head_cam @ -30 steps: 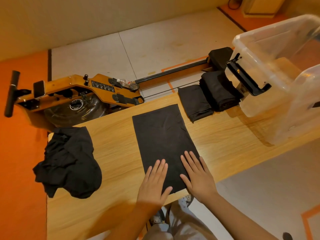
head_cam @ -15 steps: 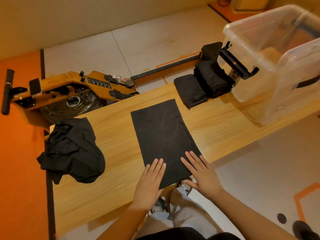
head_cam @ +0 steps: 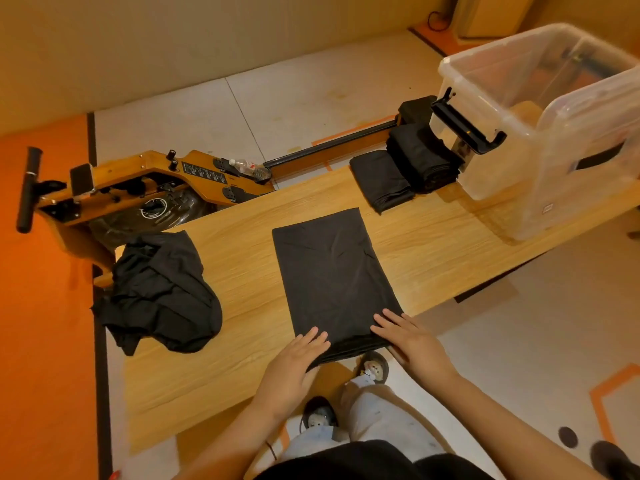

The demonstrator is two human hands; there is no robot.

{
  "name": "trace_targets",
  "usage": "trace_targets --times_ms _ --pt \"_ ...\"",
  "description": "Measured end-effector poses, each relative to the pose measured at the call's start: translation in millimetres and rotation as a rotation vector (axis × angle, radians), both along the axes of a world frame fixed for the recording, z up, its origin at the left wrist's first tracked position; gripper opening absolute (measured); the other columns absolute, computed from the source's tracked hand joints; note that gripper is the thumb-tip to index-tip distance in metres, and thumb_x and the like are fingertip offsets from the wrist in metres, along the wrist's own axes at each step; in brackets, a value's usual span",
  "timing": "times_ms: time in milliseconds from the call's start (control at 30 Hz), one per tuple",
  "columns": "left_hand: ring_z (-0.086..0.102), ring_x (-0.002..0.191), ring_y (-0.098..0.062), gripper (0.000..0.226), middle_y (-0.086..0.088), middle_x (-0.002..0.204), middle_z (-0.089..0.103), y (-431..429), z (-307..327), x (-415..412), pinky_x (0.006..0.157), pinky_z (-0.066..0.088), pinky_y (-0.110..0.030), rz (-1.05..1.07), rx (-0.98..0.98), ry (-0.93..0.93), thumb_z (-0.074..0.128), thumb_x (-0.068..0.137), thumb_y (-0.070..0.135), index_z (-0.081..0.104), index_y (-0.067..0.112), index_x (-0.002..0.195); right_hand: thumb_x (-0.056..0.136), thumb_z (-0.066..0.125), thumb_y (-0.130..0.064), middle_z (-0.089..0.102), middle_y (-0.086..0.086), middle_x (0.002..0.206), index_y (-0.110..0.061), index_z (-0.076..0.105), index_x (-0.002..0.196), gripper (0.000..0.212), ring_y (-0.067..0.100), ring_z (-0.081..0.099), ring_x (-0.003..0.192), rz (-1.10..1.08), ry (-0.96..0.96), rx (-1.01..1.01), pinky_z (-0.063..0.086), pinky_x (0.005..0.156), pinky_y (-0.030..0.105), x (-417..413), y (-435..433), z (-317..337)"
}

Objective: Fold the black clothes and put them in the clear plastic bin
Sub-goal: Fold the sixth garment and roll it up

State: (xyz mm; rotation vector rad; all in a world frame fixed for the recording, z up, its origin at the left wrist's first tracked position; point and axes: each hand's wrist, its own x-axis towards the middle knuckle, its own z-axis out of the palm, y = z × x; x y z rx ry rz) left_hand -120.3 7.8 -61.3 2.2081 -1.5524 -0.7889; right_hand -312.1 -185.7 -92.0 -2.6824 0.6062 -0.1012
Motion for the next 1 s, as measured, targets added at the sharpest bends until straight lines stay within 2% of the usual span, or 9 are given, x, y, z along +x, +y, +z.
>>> trace_targets --times_ms 100,167,300,433,533,667,767,900,1000 --pt "0.032 0.132 0.004 0.028 0.025 0.134 0.049 -4.9 15.0 6.7 0.109 0.030 -0.021 0.289 -0.068 0.217 0.051 0.099 0.031 0.059 0.038 0.125 0.093 0.062 -0.014 0.060 -0.008 0.131 -0.027 0.066 0.123 0.033 0.007 0.047 0.128 -0.129 -0.010 0.334 0.038 0.111 0.036 11.8 -4.9 17.4" --pt "0.058 0.108 0.006 0.019 0.023 0.107 0.069 -12.9 23.5 16.2 0.092 0.046 -0.016 0.414 -0.160 0.352 0.055 0.098 0.028 0.068 0.035 0.109 0.095 0.060 -0.020 0.069 -0.012 0.115 -0.028 0.070 0.115 0.024 0.004 0.060 0.111 -0.199 0.002 0.522 0.047 0.101 0.032 26.0 -13.5 39.7" --pt "0.066 0.096 0.000 0.017 0.014 0.099 0.073 -40.9 47.3 44.0 0.087 0.048 -0.014 0.558 -0.225 0.549 0.056 0.097 0.022 0.070 0.028 0.104 0.094 0.060 -0.016 0.069 -0.011 0.086 -0.022 0.072 0.093 0.014 0.002 0.062 0.084 -0.188 -0.037 0.691 0.051 0.082 0.031 61.6 -46.8 77.8" --pt "0.070 0.091 -0.010 0.017 0.002 0.095 0.075 -80.3 61.5 79.6 0.074 0.054 -0.022 0.707 -0.244 0.714 0.055 0.098 0.020 0.069 0.014 0.103 0.093 0.061 -0.015 0.069 -0.005 0.085 -0.014 0.073 0.090 0.012 0.007 0.063 0.084 -0.181 -0.004 0.731 0.050 0.080 0.031 109.9 -86.4 97.6" --pt "0.070 0.094 -0.015 0.020 0.000 0.099 0.075 -112.0 57.2 109.6 0.081 0.056 -0.034 0.799 -0.234 0.788 0.053 0.099 0.025 0.070 0.016 0.106 0.092 0.062 -0.015 0.069 -0.006 0.091 -0.014 0.073 0.095 0.012 0.008 0.063 0.091 -0.210 0.019 0.717 0.051 0.082 0.027 152.3 -117.4 104.4" --pt "0.069 0.089 -0.022 0.026 -0.004 0.093 0.074 -142.0 33.0 146.7 0.081 0.054 -0.040 0.910 -0.172 0.701 0.050 0.100 0.027 0.072 0.013 0.098 0.090 0.065 -0.013 0.069 -0.002 0.101 -0.012 0.073 0.100 0.013 0.012 0.061 0.098 -0.263 0.059 0.656 0.050 0.083 0.027 202.8 -155.8 89.0" --pt "0.063 0.080 -0.033 0.037 -0.014 0.082 0.068 -151.1 6.1 165.4 0.069 0.046 -0.036 0.932 -0.072 0.584 0.048 0.100 0.031 0.068 0.002 0.090 0.087 0.070 -0.015 0.067 0.001 0.107 -0.012 0.070 0.102 0.016 0.015 0.059 0.100 -0.341 0.101 0.641 0.047 0.082 0.026 220.4 -168.8 62.2" --pt "0.064 0.080 -0.037 0.050 -0.020 0.084 0.067 -149.6 -17.2 172.6 0.071 0.050 -0.048 0.957 -0.085 0.492 0.052 0.088 0.048 0.064 -0.001 0.086 0.086 0.071 -0.012 0.064 -0.002 0.098 -0.011 0.068 0.098 0.013 0.014 0.058 0.097 -0.410 0.036 0.650 0.047 0.083 0.024 215.7 -169.6 42.1" --pt "0.061 0.080 -0.036 0.039 -0.018 0.081 0.064 -151.7 -16.5 166.3 0.067 0.046 -0.041 0.971 -0.080 0.457 0.054 0.093 0.040 0.058 0.002 0.082 0.088 0.068 -0.011 0.064 -0.004 0.093 -0.011 0.067 0.097 0.009 0.011 0.059 0.092 -0.448 -0.040 0.615 0.047 0.077 0.017 209.2 -164.1 37.6"
